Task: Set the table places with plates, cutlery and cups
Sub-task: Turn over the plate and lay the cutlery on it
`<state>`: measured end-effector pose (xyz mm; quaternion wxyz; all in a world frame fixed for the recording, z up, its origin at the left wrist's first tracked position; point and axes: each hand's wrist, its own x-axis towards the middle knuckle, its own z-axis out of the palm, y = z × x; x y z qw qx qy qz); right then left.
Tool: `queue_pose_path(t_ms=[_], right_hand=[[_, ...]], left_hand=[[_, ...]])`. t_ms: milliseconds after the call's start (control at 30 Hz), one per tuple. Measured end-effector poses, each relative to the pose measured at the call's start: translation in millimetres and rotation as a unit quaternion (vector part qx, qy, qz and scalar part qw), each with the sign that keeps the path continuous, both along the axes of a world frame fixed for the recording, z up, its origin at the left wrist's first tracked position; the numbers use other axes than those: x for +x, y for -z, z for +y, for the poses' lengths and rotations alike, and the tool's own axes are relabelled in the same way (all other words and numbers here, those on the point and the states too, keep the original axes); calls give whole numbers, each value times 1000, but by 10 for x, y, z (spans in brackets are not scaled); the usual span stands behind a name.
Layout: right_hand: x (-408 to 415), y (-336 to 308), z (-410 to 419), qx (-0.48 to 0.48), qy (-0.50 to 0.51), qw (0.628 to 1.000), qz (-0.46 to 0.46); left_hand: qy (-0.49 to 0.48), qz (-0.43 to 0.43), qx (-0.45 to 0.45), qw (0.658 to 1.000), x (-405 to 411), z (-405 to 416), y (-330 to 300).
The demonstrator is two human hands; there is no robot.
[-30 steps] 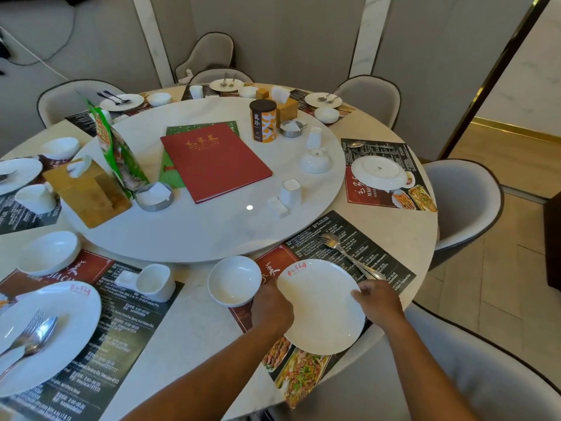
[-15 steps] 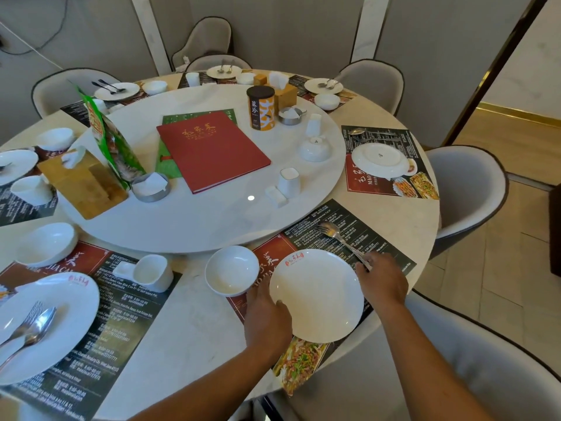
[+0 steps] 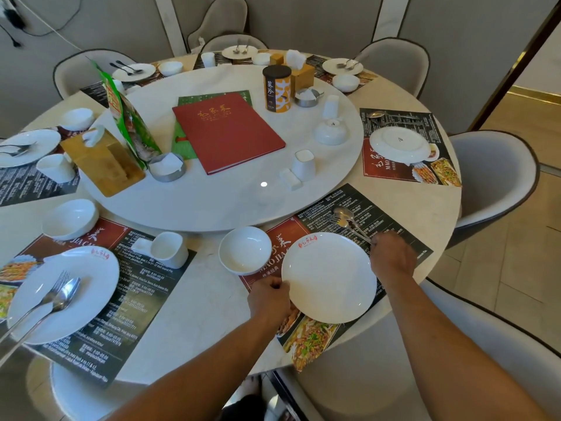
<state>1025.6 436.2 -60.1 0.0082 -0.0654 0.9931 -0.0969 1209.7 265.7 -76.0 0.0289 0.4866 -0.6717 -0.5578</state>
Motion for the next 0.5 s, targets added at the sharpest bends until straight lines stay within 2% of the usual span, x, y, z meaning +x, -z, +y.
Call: queue_pose_path(t_ms=[233,500], right_hand=[[71,-67,52,7,-24,1000,3],[701,-148,209,-68,-71,995,34]], left_hand=[[-5,4,3,1000,0,-3,-23],[19,19,13,1000,42,-42,-11]])
